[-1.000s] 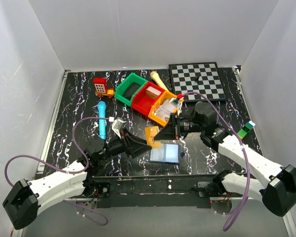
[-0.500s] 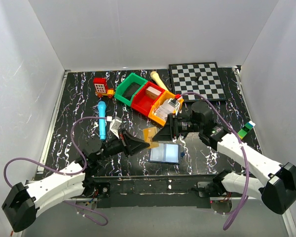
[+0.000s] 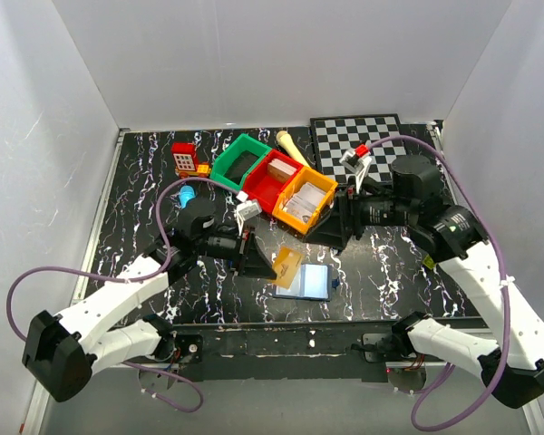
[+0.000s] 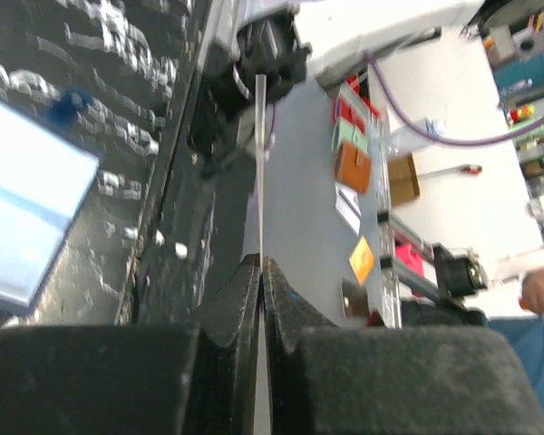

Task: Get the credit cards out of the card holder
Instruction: Place the credit card in the storage box.

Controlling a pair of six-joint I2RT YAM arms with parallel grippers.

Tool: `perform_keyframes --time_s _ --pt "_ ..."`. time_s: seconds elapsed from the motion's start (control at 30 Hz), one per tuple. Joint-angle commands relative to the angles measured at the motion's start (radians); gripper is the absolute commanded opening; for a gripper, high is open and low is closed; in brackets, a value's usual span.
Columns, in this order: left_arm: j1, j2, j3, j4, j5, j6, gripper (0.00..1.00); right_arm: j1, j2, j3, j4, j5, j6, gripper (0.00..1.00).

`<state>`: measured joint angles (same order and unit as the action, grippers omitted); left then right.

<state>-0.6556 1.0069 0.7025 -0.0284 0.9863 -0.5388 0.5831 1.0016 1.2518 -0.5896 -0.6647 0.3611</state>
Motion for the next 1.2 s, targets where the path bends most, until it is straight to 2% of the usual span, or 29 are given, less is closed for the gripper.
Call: perform_keyframes --time_s 0.0,0.27,0.53,0.77,1.17 --pt "-0.009 0.006 0.106 -0.413 0.08 0.252 0.0 0.003 0.009 0.06 -0.309 -0.036 -0.188 0.88" --pt "-0.073 0.059 0.224 -0.488 0.074 0.336 0.0 0.029 0.012 -0.006 -0.29 -0.121 -0.212 0.89" --pt "-0.133 0.13 0.279 -0.528 0.046 0.367 0.0 0.066 0.035 -0.032 -0.191 -0.191 -0.166 0.83" --pt "-0.15 0.162 0.305 -0.533 0.034 0.376 0.0 0.168 0.083 -0.025 -0.216 -0.133 -0.186 0.72" --pt "-0.153 0.141 0.278 -0.479 0.015 0.339 0.0 0.185 0.13 -0.084 -0.084 -0.138 -0.093 0.51"
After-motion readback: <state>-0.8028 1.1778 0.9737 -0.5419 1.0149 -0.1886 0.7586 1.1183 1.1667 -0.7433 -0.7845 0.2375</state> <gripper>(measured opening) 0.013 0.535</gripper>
